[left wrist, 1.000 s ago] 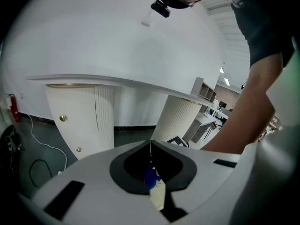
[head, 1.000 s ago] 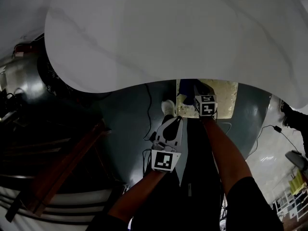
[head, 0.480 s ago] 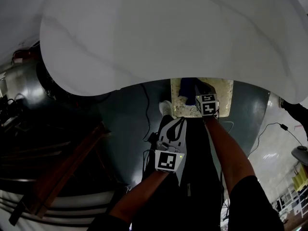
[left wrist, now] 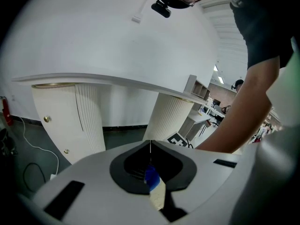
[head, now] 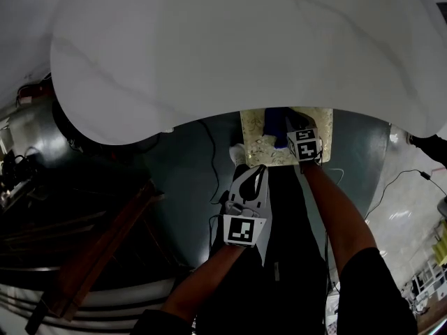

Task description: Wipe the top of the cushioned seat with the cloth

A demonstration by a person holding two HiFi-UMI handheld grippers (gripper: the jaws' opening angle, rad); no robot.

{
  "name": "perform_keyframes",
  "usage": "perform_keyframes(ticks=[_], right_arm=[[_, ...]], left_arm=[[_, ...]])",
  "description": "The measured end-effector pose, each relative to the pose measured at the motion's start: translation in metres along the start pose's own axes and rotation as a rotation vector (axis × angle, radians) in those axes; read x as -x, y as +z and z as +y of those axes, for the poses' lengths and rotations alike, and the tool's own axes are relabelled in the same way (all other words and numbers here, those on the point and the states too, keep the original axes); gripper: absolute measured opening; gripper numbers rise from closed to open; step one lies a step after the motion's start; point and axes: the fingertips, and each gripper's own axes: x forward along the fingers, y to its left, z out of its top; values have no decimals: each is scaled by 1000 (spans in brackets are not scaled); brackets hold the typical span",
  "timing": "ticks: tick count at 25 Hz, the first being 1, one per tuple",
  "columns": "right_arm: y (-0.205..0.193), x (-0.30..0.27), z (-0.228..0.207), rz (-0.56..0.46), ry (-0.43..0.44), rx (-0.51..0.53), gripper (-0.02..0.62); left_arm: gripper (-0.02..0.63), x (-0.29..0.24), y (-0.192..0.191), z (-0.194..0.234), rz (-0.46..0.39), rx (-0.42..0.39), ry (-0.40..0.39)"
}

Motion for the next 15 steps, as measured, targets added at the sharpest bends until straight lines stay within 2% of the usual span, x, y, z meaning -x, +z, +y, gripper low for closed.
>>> perform_keyframes(ticks=[11,15], right_arm=[[-6,9,-32,4,-29,-17,97],[-8,15,-46,-4,-31,-53,97]], left_arm=[[18,-18,2,-20,12,-22,-46],[18,-20,6,-22,16,-27,-53]])
